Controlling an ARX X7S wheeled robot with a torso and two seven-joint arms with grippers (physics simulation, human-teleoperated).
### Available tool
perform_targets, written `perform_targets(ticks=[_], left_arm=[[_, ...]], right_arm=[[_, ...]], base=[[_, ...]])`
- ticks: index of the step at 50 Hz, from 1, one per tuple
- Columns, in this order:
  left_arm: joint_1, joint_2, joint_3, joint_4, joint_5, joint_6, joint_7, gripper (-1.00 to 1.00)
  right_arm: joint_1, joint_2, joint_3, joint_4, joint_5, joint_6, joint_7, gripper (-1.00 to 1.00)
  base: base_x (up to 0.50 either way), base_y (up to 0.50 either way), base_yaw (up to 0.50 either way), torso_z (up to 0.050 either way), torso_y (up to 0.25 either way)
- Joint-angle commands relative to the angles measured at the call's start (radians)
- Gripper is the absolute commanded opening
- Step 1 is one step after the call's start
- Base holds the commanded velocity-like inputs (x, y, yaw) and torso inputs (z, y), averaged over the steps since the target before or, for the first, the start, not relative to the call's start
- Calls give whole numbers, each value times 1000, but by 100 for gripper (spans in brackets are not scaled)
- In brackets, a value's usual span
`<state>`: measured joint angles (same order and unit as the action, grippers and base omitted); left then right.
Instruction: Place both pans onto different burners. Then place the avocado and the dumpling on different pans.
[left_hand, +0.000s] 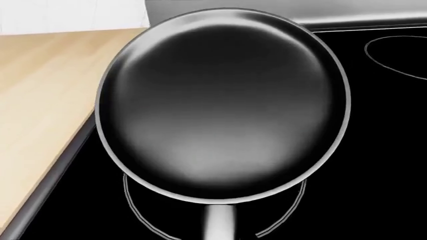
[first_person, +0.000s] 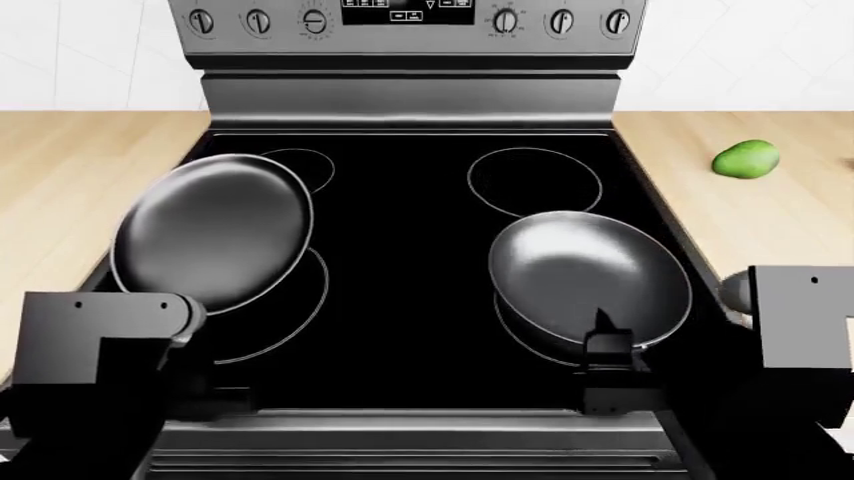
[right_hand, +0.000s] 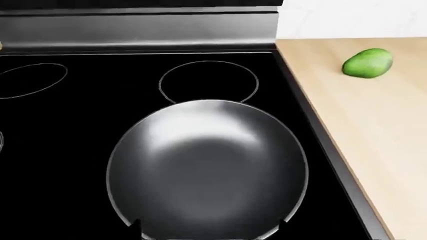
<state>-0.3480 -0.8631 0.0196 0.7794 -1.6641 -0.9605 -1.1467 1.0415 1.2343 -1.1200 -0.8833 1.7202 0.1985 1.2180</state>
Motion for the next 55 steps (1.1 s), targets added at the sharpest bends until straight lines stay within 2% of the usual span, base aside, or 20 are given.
perform_targets(ticks=[1,5,13,40,46,47,55], left_arm=[[-84,-21,-12,-49,11,-12,-16,-100],[-131,-24,18,-84,11,-34,-20,-100],[-100,-6,45,-106,93,-42,38,-100],[30,27,61,-129,198,2,118,-100],[20,22,65,-123,161,-7,102,-100],[22,23,67,-122,163,-6,106,100],[-18,7,64,-113,109,-16,78,100]], right_arm=[[252,16,117,-57,187,115,78,100],[356,16,162,-41,262,162,98,100],[466,25,213,-1,334,213,108,100],[418,43,211,16,290,188,76,100],[410,40,209,17,282,185,73,100],[409,40,209,17,282,185,73,100],[401,40,209,15,277,180,70,100]], base=[[0,0,0,0,0],[0,0,0,0,3],[0,0,-1,1,3],[0,0,0,1,2],[0,0,0,0,2],[0,0,0,0,0],[0,0,0,0,0]])
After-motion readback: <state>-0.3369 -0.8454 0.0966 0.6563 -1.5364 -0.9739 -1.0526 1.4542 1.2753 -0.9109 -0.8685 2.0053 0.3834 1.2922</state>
